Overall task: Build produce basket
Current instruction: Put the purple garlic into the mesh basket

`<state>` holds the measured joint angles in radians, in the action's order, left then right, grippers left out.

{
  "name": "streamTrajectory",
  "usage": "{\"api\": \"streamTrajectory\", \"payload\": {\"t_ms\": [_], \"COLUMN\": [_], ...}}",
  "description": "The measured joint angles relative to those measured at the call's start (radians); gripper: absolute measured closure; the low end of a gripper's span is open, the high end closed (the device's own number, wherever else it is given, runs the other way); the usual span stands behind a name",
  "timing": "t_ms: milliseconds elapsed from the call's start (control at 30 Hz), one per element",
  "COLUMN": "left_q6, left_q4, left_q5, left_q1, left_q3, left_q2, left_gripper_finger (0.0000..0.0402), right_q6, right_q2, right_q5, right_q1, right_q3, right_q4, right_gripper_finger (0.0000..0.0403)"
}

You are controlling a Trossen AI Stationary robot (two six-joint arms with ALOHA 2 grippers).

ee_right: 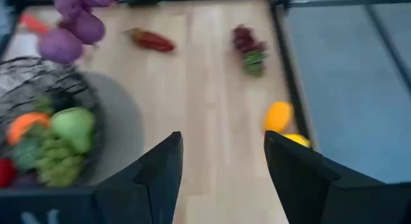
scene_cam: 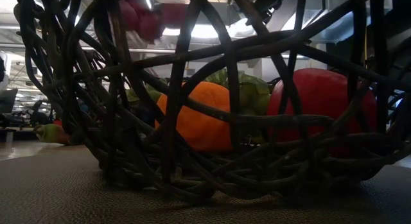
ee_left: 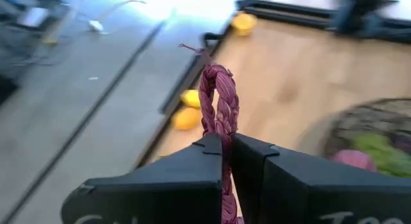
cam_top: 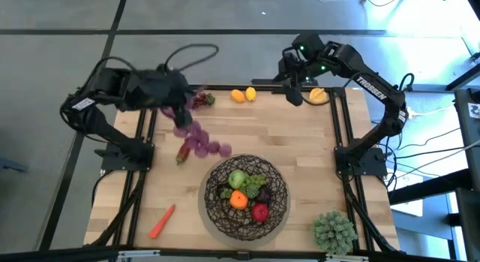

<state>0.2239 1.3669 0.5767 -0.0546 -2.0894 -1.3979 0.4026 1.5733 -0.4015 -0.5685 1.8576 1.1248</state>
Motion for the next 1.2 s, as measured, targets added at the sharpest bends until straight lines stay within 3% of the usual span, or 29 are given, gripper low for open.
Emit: {"api": "streamTrajectory", "payload": {"t_ms": [267,567,833,1200], "left_q6": [0.174,0.193,0.286,0.521], "left_q4": [-0.118,-0.240,-0.304,-0.339], "left_q5": [-0.014,-0.018,-0.018,-0.012], "left_q1": [-0.222,-0.354,-0.405,-0.439], "left_q3": [0.000,0.002,0.002,0.002], "left_q2": [-0.062,-0.208,-0.316,-0.424], "left_gripper_finger": [0.0401,0.0401,0.0401,0.0401], "right_q6": [-0.006,-0.026,0.006,0.091], "right_q2": [-0.020,-0.052,-0.053,-0.056], "right_q5": [-0.007,0.162,0.004,-0.011], "right_q1": [0.112,0.187,0.233,0.306], "right_q3": [0.000,0.000,0.000,0.000], "right_q4": [0.021,0.011,0.039,0.151], "right_gripper_finger": [0.0192,0.0192,0.0192,0.0192]}}
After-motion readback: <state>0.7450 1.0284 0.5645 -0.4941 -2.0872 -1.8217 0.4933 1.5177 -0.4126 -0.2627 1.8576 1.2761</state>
